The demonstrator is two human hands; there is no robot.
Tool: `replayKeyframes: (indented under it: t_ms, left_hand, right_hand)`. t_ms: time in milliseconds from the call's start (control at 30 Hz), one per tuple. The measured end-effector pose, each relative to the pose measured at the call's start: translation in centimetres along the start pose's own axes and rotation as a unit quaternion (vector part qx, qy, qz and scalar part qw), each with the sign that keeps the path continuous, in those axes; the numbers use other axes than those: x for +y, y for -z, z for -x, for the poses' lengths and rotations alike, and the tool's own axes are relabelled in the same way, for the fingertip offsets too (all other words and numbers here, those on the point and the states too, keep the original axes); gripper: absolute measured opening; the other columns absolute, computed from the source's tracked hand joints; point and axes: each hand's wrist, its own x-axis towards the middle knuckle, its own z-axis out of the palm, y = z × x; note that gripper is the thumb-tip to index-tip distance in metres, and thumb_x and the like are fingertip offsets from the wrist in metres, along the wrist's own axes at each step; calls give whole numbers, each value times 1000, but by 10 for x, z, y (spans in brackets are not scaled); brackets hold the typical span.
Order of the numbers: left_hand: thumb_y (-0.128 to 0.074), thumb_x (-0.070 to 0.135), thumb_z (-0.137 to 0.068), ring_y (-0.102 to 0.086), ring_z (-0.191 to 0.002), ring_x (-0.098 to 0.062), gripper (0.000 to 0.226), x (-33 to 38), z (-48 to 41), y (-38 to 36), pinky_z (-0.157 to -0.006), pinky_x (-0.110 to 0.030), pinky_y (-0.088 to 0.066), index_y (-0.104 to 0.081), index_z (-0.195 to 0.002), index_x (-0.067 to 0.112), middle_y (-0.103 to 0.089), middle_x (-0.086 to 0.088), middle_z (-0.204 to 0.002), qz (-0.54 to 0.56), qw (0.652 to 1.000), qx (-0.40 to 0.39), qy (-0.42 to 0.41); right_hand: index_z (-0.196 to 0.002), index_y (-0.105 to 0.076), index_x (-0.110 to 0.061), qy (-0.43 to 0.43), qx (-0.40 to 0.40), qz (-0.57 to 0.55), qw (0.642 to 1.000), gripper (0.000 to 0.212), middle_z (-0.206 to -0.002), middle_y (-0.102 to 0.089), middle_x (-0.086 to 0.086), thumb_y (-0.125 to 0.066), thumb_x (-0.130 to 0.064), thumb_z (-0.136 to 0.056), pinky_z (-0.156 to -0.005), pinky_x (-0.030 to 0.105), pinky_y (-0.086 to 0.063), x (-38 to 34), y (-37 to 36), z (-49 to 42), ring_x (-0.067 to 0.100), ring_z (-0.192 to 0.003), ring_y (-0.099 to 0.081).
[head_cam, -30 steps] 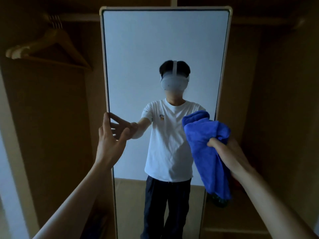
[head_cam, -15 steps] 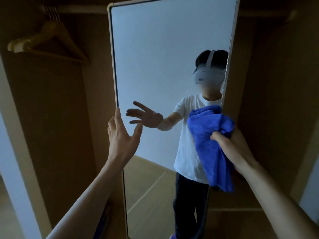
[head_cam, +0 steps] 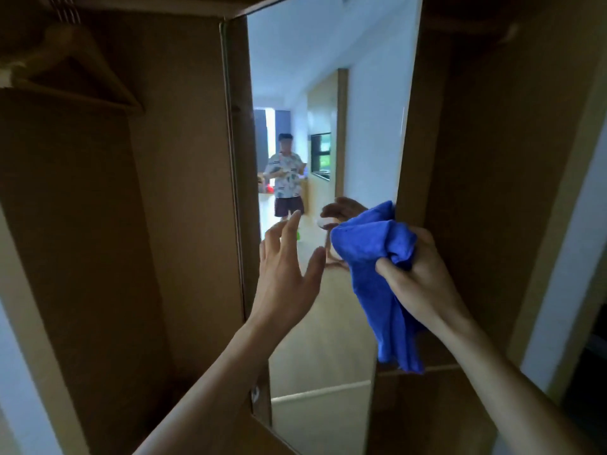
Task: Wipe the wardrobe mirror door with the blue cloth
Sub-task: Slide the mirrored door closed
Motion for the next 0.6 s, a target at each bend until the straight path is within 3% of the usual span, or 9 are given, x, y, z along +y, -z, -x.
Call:
replayKeyframes:
  t_ms: [100,167,200,367,467,600]
  left_hand:
    - [-46,42,-106,-31,-140,-10,55,16,4,6,-115,-33,-34,-33,-157,27,-34,7,-153,38,999,-5,-11]
    - [-42,46,-106,-32,-137,-7,53,27,6,11,-113,-32,-34,-37,-155,29,-36,10,-148,61,998,-16,-15]
    - [-40,48,-105,-32,-136,-5,53,31,7,13,-112,-30,-34,-37,-155,30,-37,12,-146,73,997,-22,-16]
    - [-34,59,-102,-35,-133,-2,57,39,15,26,-109,-29,-33,-38,-154,38,-39,17,-137,115,993,-32,-12]
    - [-42,52,-103,-42,-133,-6,51,39,18,35,-113,-35,-39,-42,-151,36,-45,15,-133,127,992,-13,-13]
    - [-54,44,-100,-48,-126,-3,45,38,14,50,-105,-29,-45,-50,-144,35,-50,13,-127,118,993,17,-20]
  right_hand:
    - [-94,-56,-46,-6,16,-6,1000,42,-110,-58,4,-64,-7,-83,-78,8,-43,-12,-5,13,-9,-91,-59]
    - [-93,-51,-68,-10,-2,-9,1000,49,-113,-58,-5,-60,-21,-78,-80,12,-46,-22,-7,20,-7,-97,-61]
    - [-92,-50,-71,-10,-9,-17,1000,51,-111,-60,-9,-59,-23,-77,-78,13,-48,-26,-9,24,-7,-97,-62]
    - [-97,-57,-60,12,-41,-84,996,48,-99,-68,-25,-60,-14,-85,-79,11,-51,-46,-20,41,-6,-96,-66]
    - [-96,-61,-46,9,-28,-79,996,38,-91,-70,-20,-60,-10,-87,-77,14,-51,-52,-31,48,-1,-91,-68]
    - [-98,-63,-25,-22,-39,-90,995,24,-83,-70,-10,-62,-2,-90,-75,21,-50,-51,-47,51,6,-85,-68]
